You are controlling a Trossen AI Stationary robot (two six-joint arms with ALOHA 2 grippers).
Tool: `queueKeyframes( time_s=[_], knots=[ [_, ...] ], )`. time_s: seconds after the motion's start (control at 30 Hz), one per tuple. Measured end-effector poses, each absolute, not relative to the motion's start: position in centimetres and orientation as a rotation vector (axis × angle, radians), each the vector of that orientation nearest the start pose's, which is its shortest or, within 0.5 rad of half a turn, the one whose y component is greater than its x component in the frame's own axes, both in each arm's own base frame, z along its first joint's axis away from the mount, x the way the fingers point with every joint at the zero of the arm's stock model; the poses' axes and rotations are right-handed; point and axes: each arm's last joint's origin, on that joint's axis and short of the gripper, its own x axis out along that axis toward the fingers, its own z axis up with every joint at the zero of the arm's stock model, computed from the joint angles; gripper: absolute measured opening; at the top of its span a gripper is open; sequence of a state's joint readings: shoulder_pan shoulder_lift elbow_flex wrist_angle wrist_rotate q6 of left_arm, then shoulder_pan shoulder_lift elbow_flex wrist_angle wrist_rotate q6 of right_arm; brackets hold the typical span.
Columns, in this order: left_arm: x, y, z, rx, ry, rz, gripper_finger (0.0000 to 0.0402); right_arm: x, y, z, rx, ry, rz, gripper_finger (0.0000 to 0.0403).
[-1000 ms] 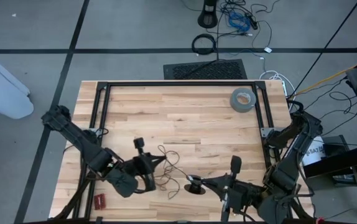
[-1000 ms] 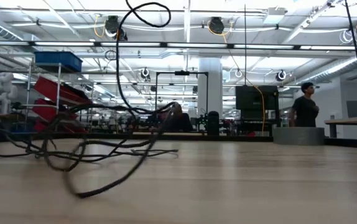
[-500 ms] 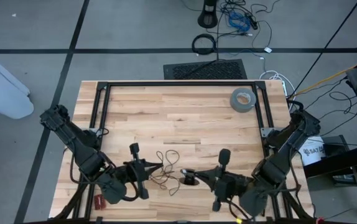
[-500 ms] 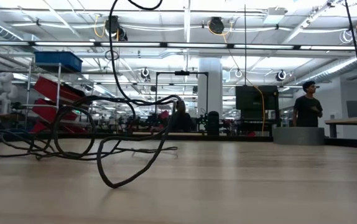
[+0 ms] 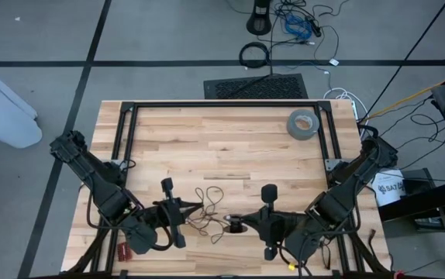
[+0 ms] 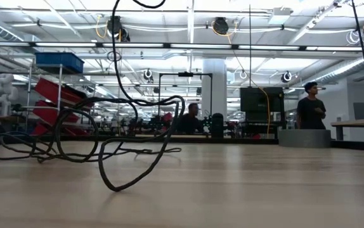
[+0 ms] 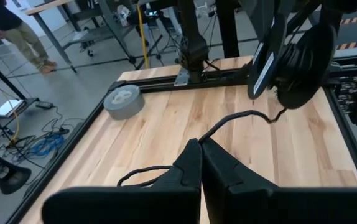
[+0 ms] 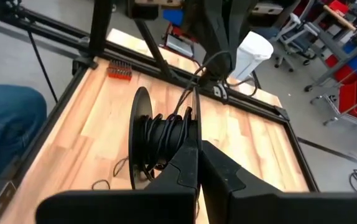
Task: Coil cords
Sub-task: Coil the black wire onto the spool
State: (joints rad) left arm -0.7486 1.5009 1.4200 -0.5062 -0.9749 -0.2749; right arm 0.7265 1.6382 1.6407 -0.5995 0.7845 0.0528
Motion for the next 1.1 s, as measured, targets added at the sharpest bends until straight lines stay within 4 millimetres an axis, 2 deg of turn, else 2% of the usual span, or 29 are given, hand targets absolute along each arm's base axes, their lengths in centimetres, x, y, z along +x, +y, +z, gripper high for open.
queueKeyframes(
  time_s=[0.3,0.5,0.67,0.8,1.1],
  knots=[
    [25.4,-20.3,36.6,0.136,0.298,0.264,0.0002,29.0,21.4,36.4,-0.411,0.506,-0.099,0.0],
    [25.6,-20.3,37.0,0.117,0.264,0.265,0.0002,29.9,20.5,36.1,-0.418,0.506,-0.192,0.0],
    [25.6,-20.1,37.1,0.134,0.244,0.338,0.0002,30.4,20.2,35.7,-0.437,0.504,-0.257,0.0],
    [25.5,-19.9,37.2,0.16,0.232,0.393,0.0002,30.6,20.0,35.5,-0.443,0.505,-0.275,0.0],
    [25.6,-19.9,37.3,0.161,0.227,0.392,0.0002,31.4,20.2,34.4,-0.508,0.542,-0.27,0.0]
  ],
)
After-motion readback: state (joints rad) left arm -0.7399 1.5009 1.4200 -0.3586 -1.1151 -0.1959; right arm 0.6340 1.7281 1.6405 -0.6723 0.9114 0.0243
